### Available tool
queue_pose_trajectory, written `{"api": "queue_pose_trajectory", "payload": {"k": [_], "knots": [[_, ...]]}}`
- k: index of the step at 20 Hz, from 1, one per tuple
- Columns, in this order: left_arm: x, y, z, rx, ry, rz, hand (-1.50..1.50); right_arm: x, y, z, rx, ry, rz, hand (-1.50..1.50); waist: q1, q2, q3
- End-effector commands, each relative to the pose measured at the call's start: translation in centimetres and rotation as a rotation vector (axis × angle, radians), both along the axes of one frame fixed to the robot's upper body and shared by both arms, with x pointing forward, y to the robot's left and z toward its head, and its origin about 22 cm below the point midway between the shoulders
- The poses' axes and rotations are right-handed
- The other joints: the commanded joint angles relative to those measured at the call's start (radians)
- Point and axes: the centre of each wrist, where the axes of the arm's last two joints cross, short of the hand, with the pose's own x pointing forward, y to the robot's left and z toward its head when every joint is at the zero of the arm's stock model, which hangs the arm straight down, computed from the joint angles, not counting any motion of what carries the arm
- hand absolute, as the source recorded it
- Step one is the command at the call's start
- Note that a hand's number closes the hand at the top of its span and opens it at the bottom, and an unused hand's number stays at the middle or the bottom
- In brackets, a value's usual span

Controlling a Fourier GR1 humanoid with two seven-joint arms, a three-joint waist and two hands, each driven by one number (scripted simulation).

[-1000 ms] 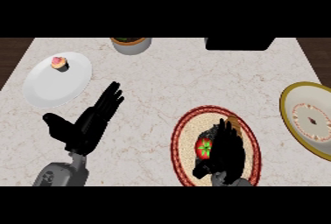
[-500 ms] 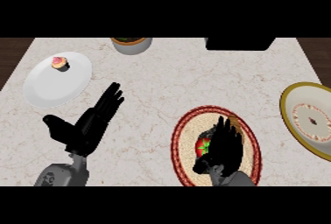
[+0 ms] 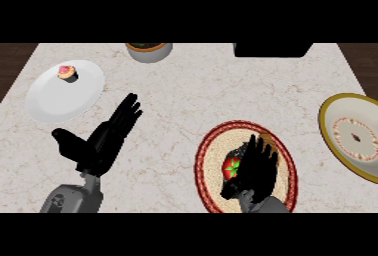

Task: Pick the tomato from the placemat and place it in the bowl

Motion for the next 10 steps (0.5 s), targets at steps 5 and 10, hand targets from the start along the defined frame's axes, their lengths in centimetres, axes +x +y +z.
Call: {"api": "queue_pose_trajectory", "payload": {"k": [5, 10], "knots": [[-0.9, -1.7, -0.1, 0.011, -0.005, -0.009, 0.0, 0.6, 1.3, -1.6, -0.037, 0.055, -0.206, -1.5, 0.01, 0.001, 0.002], [0.4, 1.2, 0.0, 0.0, -0.003, -0.007, 0.0, 0.0, 1.6, -1.9, -0.062, -0.004, -0.116, 1.5, 0.0, 0.001, 0.002]]}}
